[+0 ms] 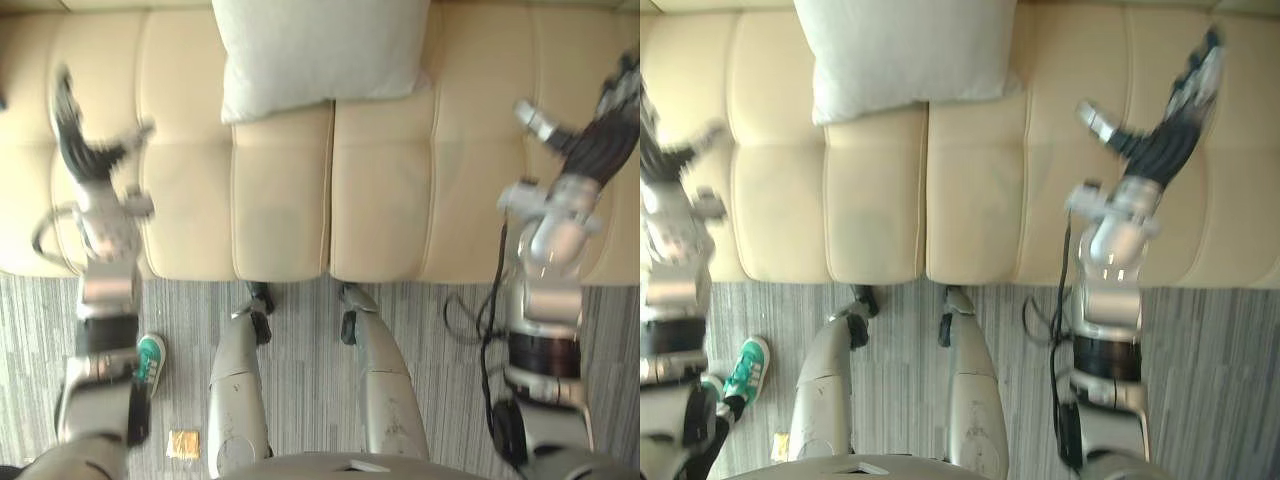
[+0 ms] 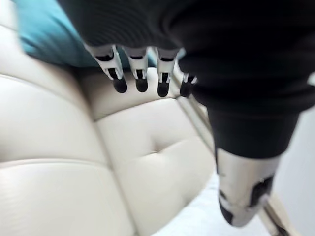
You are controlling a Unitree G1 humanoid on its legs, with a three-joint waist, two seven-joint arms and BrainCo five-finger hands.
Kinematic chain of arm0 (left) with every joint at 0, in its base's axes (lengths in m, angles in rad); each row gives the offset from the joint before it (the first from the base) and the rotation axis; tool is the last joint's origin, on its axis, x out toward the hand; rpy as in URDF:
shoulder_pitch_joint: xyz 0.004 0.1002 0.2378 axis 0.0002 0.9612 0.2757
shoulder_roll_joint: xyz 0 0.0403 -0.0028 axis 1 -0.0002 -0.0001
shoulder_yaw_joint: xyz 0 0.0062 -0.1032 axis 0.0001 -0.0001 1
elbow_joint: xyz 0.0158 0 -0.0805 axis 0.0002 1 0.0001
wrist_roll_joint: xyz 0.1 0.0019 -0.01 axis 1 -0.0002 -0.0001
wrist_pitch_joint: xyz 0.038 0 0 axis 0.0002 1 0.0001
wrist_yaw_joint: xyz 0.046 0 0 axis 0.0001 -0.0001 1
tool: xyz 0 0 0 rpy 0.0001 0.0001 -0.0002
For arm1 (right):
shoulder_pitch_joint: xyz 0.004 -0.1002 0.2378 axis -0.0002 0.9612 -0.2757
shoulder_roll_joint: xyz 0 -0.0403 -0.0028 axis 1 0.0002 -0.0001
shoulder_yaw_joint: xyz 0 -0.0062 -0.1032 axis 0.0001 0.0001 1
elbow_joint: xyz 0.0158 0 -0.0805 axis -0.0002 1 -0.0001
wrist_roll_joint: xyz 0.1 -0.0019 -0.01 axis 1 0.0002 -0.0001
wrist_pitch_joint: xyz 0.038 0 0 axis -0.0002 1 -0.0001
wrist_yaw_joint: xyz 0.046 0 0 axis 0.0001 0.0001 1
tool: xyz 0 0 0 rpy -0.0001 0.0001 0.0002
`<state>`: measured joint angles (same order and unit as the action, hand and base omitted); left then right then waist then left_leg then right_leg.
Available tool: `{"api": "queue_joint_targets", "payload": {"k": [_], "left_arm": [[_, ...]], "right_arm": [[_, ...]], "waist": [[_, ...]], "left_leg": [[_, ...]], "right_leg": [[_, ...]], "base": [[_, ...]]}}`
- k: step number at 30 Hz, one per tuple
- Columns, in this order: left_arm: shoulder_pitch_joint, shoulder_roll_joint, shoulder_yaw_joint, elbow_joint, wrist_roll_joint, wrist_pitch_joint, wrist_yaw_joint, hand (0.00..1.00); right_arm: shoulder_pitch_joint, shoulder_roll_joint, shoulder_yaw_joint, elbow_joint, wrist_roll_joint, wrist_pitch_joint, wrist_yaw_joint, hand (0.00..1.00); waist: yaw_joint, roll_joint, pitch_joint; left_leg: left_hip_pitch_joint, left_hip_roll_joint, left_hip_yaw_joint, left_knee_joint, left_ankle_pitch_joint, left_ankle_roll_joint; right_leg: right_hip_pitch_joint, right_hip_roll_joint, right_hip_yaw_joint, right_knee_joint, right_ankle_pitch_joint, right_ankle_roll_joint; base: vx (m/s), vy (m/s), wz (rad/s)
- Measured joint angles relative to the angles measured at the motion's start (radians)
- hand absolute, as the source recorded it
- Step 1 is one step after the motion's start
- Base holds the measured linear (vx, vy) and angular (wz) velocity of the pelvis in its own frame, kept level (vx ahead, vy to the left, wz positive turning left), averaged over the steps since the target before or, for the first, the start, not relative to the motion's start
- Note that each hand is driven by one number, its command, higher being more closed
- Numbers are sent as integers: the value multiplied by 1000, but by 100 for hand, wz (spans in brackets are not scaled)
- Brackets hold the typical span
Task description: Pick up cushions and gather them together orderly.
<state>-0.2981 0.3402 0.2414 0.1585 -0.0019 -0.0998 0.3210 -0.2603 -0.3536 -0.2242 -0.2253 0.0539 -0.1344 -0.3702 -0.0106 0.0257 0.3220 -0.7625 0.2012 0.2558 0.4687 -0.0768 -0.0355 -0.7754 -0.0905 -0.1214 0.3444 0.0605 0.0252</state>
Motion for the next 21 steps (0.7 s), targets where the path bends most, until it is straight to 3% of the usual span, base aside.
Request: {"api": "queue_joint_targets", "payload": {"k": [1,5,8,15,21], "left_arm": [[119,-47,11,-2,-16,0,-30,0],[326,-153,45,22,-32,-1,-91,0],[422,-212,66,130,-36,-4,-126,0],[491,-295,67,480,-22,5,-184,0],[485,-313,51,609,9,11,-194,0]], "right_arm": [[96,23,25,2,0,0,48,0],[269,116,59,18,-6,0,145,0],[363,197,67,148,-28,0,194,0],[453,295,76,577,-179,35,236,0],[442,344,52,810,-179,78,235,0]], "waist": [[2,-5,-4],[9,-24,-21],[15,-41,-84],[26,-63,-207],[29,-62,-221]], "left_leg": [[52,-1,1,-1,-11,-4],[192,0,6,-7,-37,-12],[306,4,18,-32,-55,-12],[494,7,43,-72,-99,-22],[577,9,74,-66,-115,-31]], "right_leg": [[45,-2,-1,10,-15,0],[177,1,-3,6,-45,5],[294,12,-2,-45,-46,8],[510,22,-5,-182,-32,11],[574,23,22,-195,-13,20]], "base": [[76,-10,2],[88,-13,-4],[69,-16,-11],[31,29,-11],[3,33,-17]]}}
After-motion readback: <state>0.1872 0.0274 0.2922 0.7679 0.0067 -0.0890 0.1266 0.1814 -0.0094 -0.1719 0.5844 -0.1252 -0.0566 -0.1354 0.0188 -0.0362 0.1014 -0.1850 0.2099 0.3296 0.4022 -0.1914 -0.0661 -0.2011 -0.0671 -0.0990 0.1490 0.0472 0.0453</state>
